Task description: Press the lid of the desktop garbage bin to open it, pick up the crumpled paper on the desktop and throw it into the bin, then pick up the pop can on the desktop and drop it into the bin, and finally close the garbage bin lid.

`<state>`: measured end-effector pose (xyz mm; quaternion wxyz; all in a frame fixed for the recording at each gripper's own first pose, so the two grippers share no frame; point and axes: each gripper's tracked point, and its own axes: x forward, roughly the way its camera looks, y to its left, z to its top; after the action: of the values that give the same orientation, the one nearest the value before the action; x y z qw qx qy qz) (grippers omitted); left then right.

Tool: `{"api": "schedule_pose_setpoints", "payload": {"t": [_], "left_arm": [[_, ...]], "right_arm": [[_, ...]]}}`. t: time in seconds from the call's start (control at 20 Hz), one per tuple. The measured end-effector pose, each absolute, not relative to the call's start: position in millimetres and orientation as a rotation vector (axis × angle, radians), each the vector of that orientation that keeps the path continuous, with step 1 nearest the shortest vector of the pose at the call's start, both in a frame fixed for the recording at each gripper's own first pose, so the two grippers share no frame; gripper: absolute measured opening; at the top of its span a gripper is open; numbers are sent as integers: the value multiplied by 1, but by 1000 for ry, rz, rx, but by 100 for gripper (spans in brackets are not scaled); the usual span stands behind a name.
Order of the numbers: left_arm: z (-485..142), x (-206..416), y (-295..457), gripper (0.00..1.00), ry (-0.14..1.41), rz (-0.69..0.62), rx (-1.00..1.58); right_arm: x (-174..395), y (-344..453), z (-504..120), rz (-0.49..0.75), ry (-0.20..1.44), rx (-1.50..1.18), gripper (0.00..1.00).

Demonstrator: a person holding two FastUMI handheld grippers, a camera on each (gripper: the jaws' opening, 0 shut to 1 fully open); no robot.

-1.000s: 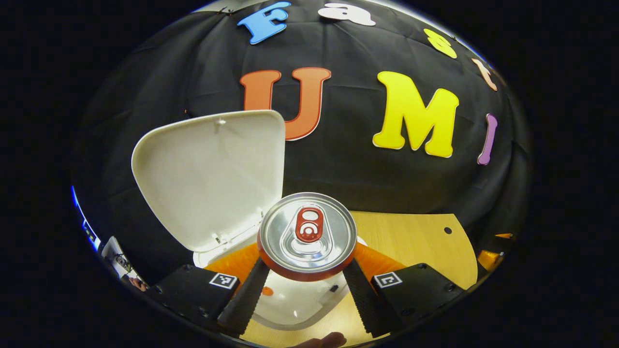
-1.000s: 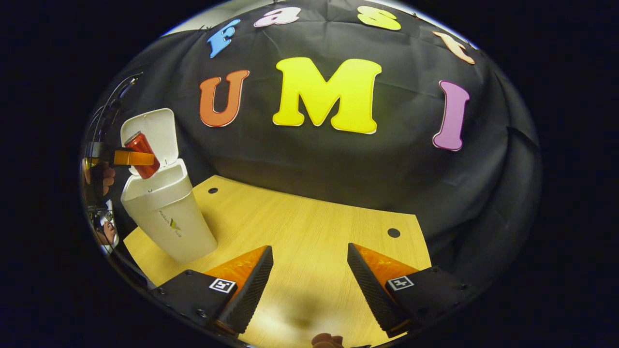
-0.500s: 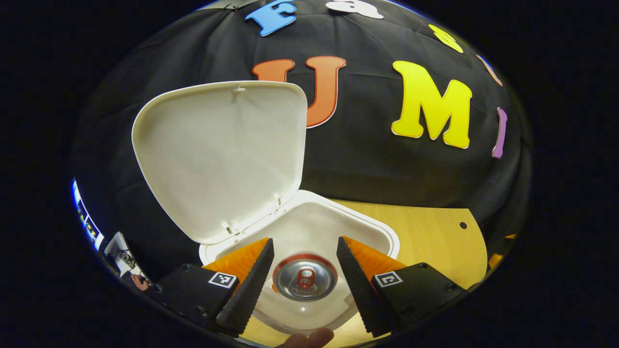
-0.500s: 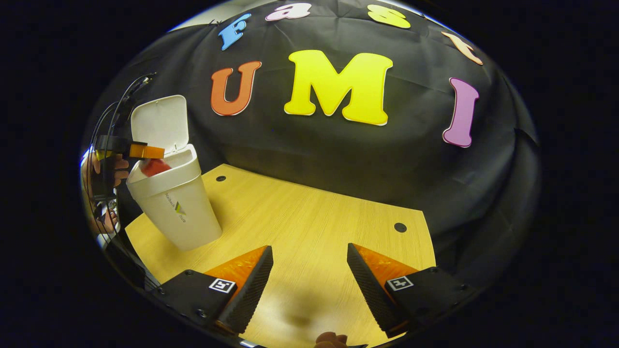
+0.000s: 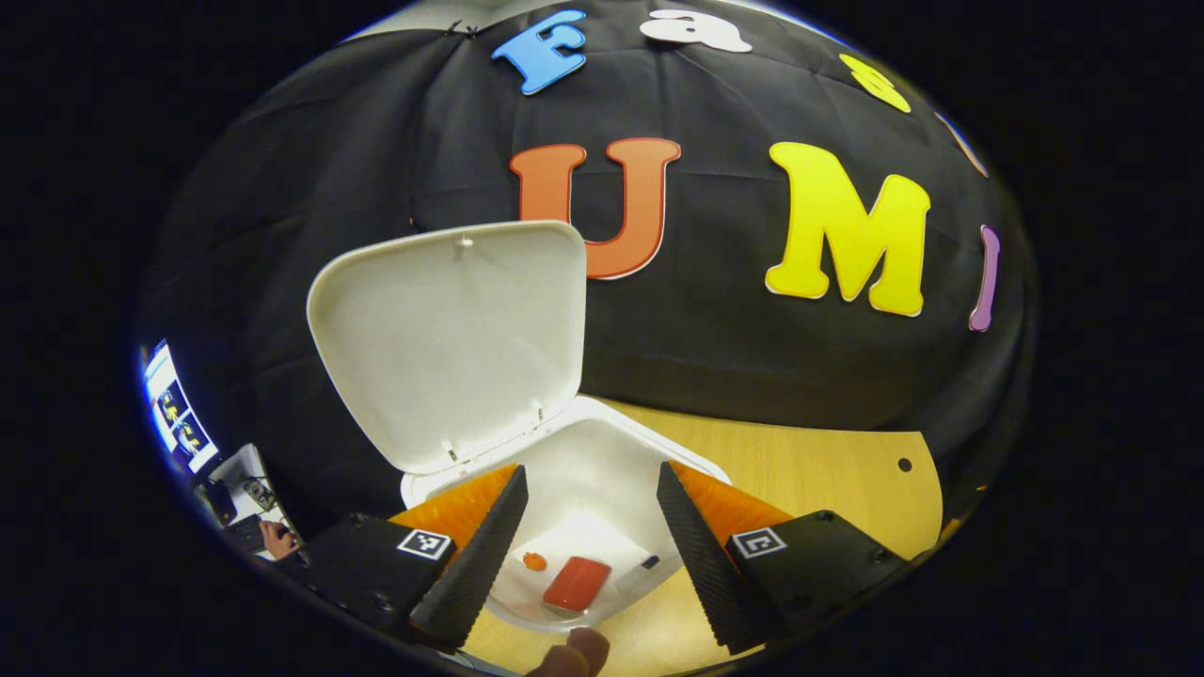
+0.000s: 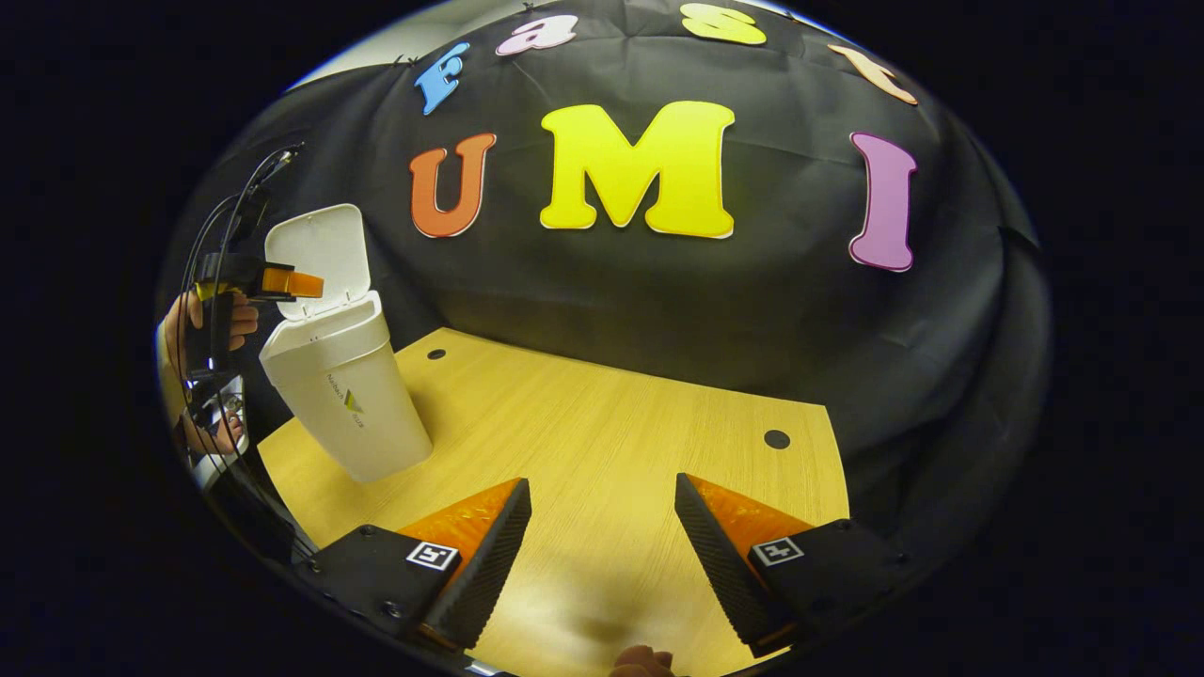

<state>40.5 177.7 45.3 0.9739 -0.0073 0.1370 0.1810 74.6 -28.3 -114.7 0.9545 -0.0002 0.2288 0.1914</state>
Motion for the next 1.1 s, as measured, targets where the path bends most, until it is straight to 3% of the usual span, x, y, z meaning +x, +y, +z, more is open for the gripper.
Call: {"api": "schedule_pose_setpoints", "payload": {"t": [0.4,0.65,1.1], "left_arm": [[161,55,189,98,94,453,139],[203,75,236,98,36,540,62],[177,104,306,98,115,646,-98]], "right_arm": [[81,-48,-104,377,431,68,95],[77,-44,-107,338,446,54,98],[75,-25,-108,261,471,88,98]]}}
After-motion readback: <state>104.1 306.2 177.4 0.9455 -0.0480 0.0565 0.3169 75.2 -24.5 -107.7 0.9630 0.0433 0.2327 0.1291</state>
